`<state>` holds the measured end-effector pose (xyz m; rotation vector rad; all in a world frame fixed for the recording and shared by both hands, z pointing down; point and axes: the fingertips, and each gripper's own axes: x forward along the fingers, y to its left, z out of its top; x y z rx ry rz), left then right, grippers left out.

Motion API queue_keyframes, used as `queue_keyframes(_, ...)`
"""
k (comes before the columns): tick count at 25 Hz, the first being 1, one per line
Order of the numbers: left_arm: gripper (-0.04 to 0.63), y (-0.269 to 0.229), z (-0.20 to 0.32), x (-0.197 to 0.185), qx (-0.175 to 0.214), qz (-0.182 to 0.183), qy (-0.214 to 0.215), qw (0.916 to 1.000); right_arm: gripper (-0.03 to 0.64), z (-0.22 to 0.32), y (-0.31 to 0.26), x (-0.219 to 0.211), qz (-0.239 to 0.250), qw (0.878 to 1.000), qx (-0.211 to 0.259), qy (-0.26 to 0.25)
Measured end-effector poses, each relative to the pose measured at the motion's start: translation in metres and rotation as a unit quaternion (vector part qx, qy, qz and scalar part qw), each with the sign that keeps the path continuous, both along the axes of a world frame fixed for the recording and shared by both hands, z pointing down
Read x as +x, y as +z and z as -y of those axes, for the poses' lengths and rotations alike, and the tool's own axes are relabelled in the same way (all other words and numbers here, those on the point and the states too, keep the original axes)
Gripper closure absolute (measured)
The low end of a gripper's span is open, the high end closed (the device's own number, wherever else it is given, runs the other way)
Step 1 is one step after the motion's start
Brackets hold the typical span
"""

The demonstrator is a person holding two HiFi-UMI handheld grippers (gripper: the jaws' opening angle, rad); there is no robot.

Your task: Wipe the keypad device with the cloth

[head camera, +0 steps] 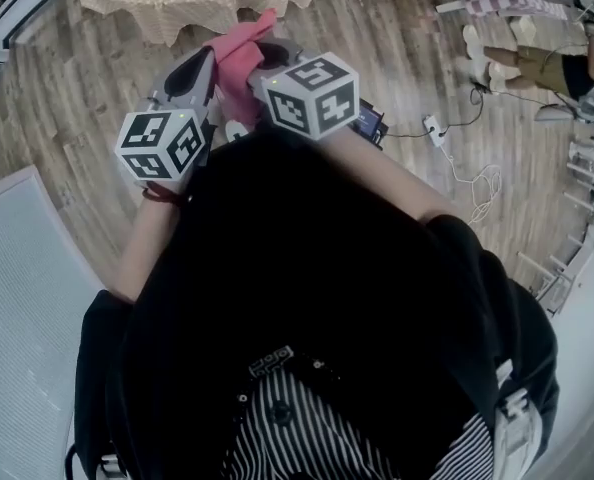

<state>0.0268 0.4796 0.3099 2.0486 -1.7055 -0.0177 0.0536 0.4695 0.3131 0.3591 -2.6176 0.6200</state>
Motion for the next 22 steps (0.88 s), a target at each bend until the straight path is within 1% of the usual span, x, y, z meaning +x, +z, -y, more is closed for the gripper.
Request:
queue_keyframes(5,0.598,-0.004,0.0,-0.034,-0.001,0.011,-0.036,0.9993,0.554,0.0,-0.004,-0.033,0.001,0.999,0.0,-0.033)
queue_keyframes(10,0.598,-0.001,-0.003,-0.05,-0.004,0.002,-0.066,0.9978,0.554,-0.004,-0.001,-0.049,0.0,0.998,-0.004,-0.06)
queue_keyframes(16,0.598,0.011,0.017,-0.056,-0.016,0.007,-0.069,0.9975,0.554,0.016,0.01,-0.055,-0.001,0.998,-0.017,-0.066)
queue_keyframes(22,0.598,0.02,0.07,-0.072,-0.026,0.004,-0.069,0.9973,0.554,0.069,0.019,-0.071,0.0,0.998,-0.029,-0.062)
